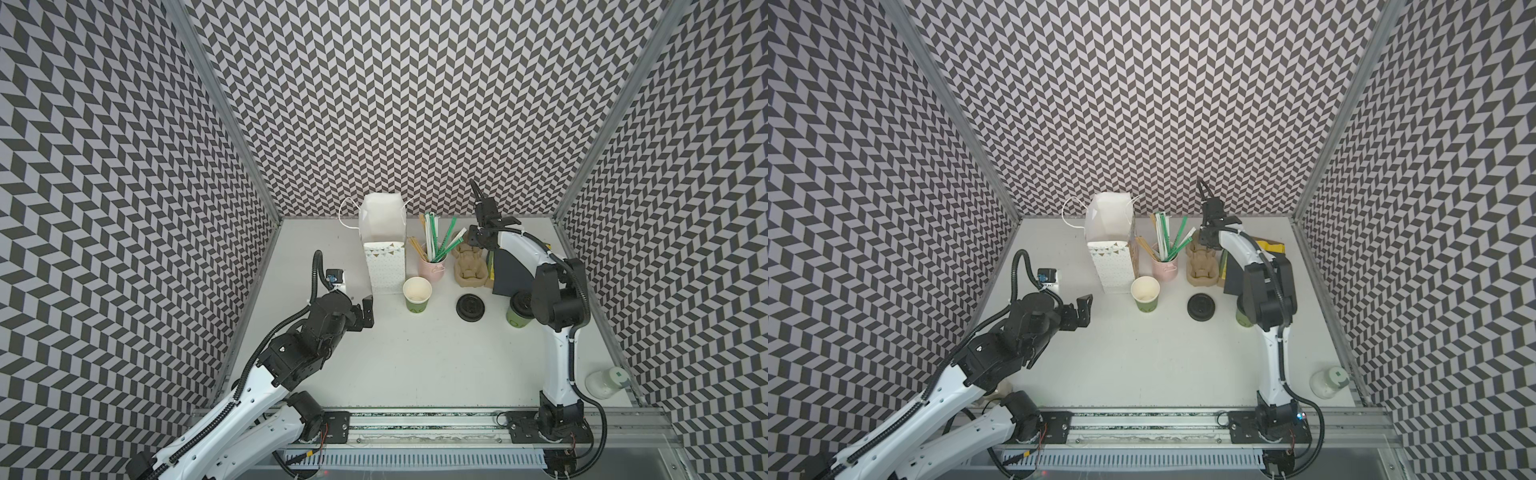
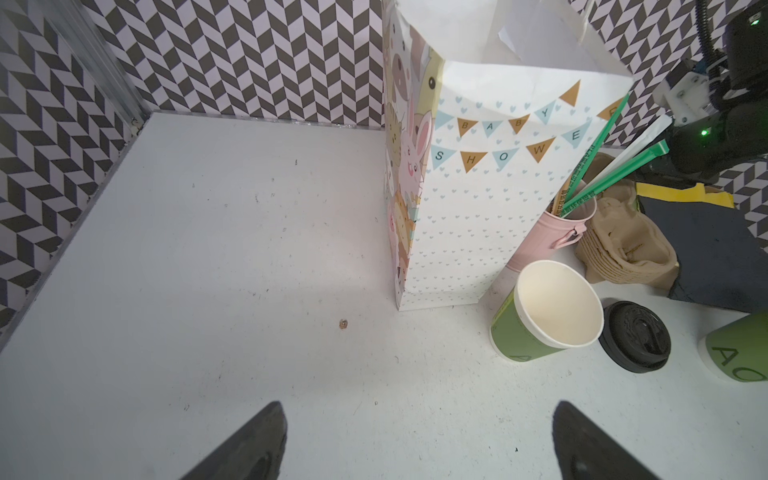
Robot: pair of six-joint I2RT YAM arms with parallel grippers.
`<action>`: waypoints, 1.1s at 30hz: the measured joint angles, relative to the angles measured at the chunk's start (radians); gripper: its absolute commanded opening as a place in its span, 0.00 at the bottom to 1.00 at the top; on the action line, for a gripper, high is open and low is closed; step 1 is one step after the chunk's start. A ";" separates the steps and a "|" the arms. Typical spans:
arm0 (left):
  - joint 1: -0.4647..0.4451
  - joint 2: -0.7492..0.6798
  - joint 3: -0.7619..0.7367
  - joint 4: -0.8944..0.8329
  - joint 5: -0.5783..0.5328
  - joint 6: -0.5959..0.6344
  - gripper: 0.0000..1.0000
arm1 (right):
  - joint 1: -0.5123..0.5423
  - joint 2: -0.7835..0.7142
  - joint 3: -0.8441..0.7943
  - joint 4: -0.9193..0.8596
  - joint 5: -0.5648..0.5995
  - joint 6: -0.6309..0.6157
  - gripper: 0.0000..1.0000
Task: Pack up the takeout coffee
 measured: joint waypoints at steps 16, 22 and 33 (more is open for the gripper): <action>0.013 0.007 0.000 0.000 0.011 0.003 1.00 | 0.000 0.036 0.015 -0.002 0.001 -0.003 0.28; 0.019 0.008 0.000 0.001 0.018 0.003 1.00 | 0.000 0.036 0.020 -0.009 0.013 -0.003 0.28; 0.021 0.011 0.000 0.005 0.026 0.003 1.00 | 0.001 0.036 0.031 -0.009 0.042 -0.003 0.28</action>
